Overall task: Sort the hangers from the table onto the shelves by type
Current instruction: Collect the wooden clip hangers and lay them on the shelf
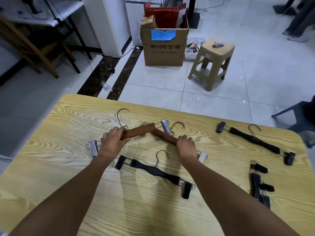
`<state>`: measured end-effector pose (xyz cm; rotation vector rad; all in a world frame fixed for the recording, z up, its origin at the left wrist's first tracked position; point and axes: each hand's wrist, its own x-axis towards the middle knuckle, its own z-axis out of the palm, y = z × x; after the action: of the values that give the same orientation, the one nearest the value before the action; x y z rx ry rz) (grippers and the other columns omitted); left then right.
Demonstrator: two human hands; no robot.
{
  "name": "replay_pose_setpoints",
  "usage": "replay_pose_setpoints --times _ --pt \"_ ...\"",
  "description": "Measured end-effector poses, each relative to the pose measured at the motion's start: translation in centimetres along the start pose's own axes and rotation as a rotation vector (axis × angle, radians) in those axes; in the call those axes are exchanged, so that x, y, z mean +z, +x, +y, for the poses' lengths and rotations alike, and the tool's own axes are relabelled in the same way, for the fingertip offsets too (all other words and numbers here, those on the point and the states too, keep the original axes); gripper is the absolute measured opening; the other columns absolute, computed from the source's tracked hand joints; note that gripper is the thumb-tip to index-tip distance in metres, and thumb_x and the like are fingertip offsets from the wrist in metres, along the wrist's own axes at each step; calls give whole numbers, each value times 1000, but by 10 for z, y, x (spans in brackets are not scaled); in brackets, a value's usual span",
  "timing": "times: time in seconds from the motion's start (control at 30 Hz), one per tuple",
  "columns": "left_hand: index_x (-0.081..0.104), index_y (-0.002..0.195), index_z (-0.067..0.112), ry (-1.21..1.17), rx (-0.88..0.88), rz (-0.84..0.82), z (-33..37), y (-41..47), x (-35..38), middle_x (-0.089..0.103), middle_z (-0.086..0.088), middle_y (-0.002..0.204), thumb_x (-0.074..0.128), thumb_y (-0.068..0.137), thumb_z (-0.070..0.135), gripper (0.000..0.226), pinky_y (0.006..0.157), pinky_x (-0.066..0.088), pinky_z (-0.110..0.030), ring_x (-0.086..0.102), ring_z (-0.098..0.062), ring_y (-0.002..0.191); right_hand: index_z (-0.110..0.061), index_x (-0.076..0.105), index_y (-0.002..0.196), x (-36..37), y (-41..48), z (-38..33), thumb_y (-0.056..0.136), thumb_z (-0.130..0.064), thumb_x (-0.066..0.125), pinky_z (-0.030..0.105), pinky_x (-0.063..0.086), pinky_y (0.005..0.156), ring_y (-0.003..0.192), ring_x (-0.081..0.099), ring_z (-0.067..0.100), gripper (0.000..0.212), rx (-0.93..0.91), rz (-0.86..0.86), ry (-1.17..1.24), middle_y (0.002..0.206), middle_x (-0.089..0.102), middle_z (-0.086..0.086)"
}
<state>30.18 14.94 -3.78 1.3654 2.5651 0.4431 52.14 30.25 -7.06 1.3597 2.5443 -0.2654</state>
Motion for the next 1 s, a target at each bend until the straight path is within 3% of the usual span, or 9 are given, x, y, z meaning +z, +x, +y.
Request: replay_pose_setpoints --times 0.13,0.33,0.43,0.53,0.6,0.8,1.0 --pt "53 125 15 -2 9 18 8 0 -7 57 -5 111 59 90 33 40 90 27 -33 50 -25 108 -1 42 125 -3 2 3 89 5 45 40 41 94 114 49 34 37 -97 24 -83 126 49 17" --pt "52 126 14 16 33 37 17 0 -17 56 -5 111 59 90 32 40 89 27 -34 50 -25 108 0 41 124 -6 -6 4 90 3 40 40 39 91 110 48 34 33 -192 88 -144 122 49 19" --pt "52 125 14 21 43 53 21 0 -21 56 -5 111 59 91 33 40 89 26 -33 49 -25 106 -4 45 120 -11 -7 6 96 -15 40 38 41 87 108 50 31 26 -179 102 -103 119 52 16" --pt "52 126 15 14 53 68 28 -1 -28 55 -4 112 58 91 33 40 88 25 -33 49 -24 106 -7 47 118 -20 -8 10 95 -42 46 37 43 84 108 52 30 42 -148 107 -57 118 55 12" --pt "52 125 15 13 61 77 33 -1 -34 56 -4 111 58 91 33 39 87 25 -32 49 -24 107 -9 48 118 -25 -9 14 93 -50 48 37 44 82 108 54 29 49 -185 130 -93 117 57 11" --pt "51 126 17 19 78 140 52 -6 -61 55 -2 111 58 91 35 40 85 24 -31 49 -22 106 -13 54 108 -51 -21 18 89 -59 49 32 37 65 95 60 25 50 -384 240 -142 104 63 4" --pt "51 126 18 94 52 223 68 -28 -95 55 -2 110 57 91 39 42 87 28 -32 50 -22 104 -14 58 104 -73 -45 12 87 -59 52 31 41 71 97 59 24 48 -550 272 -123 104 61 2"
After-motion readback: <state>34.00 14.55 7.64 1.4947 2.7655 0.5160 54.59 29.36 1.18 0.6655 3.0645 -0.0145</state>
